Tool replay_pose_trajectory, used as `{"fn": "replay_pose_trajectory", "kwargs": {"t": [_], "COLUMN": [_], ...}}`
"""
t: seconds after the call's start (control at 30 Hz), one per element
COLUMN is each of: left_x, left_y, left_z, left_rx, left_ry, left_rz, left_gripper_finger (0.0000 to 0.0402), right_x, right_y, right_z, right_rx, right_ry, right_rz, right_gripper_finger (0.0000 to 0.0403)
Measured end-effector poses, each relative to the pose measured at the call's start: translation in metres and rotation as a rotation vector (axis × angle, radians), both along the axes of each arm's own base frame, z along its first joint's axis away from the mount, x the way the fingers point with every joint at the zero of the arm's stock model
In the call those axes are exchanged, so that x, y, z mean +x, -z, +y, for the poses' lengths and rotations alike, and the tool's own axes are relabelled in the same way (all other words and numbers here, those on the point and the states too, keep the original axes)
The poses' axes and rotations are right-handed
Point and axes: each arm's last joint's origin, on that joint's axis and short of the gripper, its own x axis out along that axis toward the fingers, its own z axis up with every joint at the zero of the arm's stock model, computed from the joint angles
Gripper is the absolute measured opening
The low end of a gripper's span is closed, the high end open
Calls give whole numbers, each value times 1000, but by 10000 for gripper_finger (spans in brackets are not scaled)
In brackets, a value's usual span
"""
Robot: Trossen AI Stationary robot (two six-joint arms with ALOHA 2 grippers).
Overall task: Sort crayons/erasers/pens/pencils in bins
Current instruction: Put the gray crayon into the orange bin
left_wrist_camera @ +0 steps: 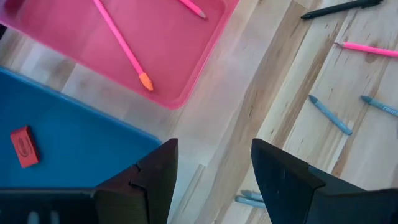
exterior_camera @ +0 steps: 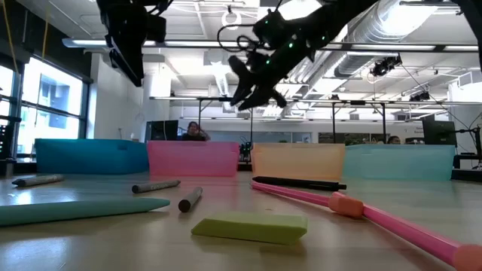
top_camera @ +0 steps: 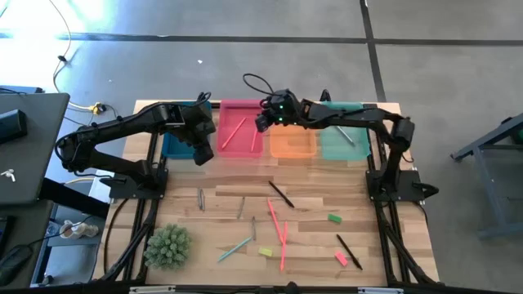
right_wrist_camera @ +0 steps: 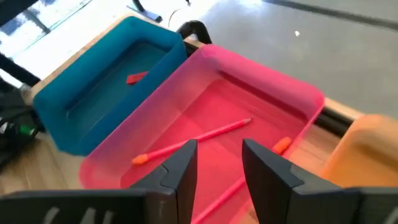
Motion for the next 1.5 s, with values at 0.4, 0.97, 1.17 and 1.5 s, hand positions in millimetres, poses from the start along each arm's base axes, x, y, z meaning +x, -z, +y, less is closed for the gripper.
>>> {"fn": "replay_pose_trajectory", "kwargs": {"t": [0.4,0.97,1.17,1.5], "left_x": [-2,18,31,53], "left_y": [1,0,1,8], "left_z": [-2,-26,-40,-72], "left_rx": [-53,-100,-109,-179], "left_ry": [-107,-345,-421,-469], "left_rz": [7,-76,-121,-161], "left_gripper_finger": [193,193,193,193], "right_x": [-42,-64,-86,-116], "right_y": [-24,-16,-38,-70], "right_z": [22,49,44,34], "right_rx": [13,25,-21,-86], "right_ry": [-154,-342,-347,-286], "right_rz": [284,602,597,537], "right_gripper_finger": [118,118,118,118]}}
